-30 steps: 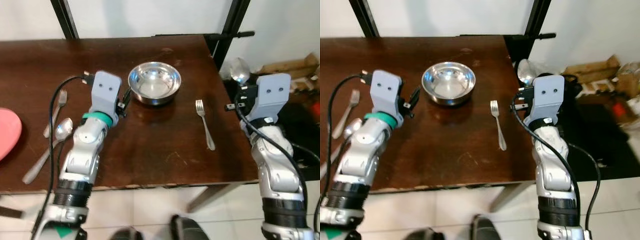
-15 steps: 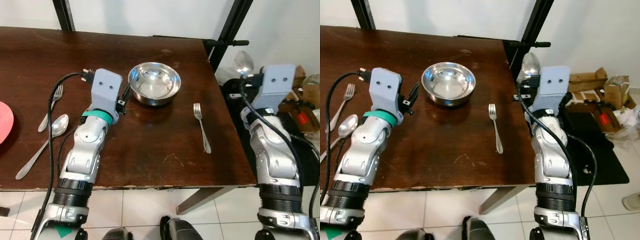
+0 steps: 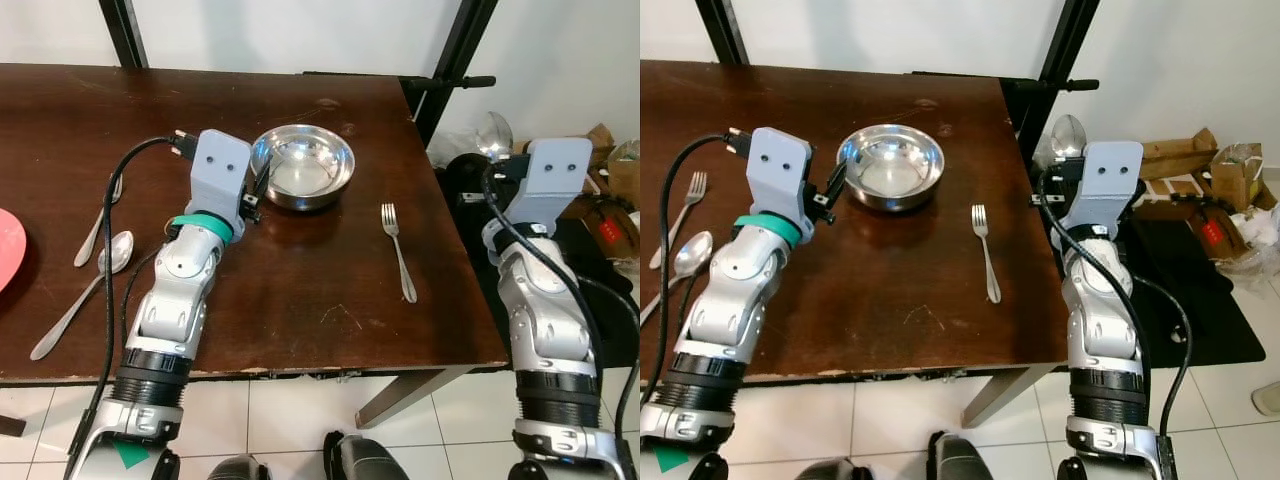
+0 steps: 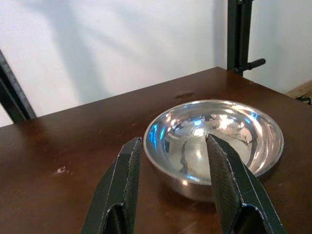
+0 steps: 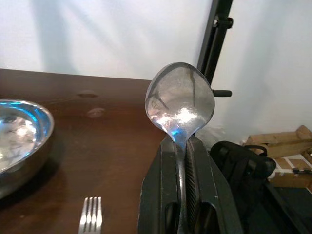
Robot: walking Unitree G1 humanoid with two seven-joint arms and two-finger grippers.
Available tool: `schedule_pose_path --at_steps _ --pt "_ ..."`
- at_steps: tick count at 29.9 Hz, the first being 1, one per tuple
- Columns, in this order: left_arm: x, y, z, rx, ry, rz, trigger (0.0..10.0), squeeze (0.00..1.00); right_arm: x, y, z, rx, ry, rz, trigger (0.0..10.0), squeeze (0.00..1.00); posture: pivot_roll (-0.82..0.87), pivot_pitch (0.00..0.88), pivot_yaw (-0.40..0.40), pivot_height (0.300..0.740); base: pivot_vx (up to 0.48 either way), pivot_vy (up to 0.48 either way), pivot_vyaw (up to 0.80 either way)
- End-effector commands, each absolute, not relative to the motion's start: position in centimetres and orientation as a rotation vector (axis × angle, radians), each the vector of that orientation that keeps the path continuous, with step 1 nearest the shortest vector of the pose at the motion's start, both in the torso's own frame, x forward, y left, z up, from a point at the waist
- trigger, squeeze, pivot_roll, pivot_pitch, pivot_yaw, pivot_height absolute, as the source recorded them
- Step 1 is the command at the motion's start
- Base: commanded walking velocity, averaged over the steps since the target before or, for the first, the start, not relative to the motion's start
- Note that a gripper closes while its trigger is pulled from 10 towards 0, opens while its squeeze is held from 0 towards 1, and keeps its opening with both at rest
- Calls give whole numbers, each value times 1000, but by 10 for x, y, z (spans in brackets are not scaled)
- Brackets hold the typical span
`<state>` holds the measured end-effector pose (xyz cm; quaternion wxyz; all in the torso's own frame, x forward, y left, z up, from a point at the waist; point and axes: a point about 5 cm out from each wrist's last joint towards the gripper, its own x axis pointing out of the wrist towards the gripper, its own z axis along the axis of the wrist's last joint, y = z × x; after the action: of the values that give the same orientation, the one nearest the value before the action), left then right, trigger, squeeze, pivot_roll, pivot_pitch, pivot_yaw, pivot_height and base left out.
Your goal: Setting the table
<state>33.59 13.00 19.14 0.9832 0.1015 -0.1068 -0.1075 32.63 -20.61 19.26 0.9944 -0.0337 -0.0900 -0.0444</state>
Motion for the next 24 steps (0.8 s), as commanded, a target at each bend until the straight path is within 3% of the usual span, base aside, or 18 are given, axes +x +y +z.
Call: schedule_pose_path --at_steps 1,24 --pt "334 130 186 199 -195 -215 10000 0 327 -208 193 -64 -184 -97 10000 0 -46 0 -15 740 -371 0 0" --pt "336 129 187 200 -191 -215 10000 0 327 -207 194 -16 -200 -95 10000 0 -51 0 -6 740 -379 0 0"
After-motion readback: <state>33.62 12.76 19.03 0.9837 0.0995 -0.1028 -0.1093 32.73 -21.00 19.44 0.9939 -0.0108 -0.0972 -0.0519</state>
